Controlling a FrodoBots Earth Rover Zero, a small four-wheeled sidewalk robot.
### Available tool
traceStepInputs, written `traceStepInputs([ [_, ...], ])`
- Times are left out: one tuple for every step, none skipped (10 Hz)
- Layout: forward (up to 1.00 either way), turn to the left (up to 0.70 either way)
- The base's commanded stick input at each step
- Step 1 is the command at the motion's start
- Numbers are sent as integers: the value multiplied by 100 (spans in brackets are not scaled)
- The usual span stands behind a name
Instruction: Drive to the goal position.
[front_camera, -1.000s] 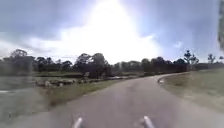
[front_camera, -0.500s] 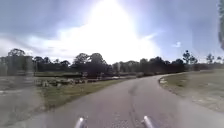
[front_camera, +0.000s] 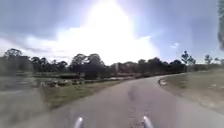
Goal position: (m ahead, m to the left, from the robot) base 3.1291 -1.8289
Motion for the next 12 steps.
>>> traceStepInputs([
  [70,0],
  [70,0],
  [70,0],
  [70,0],
  [70,0],
  [70,0],
  [70,0],
  [70,0],
  [70,0],
  [70,0],
  [70,0],
  [70,0],
])
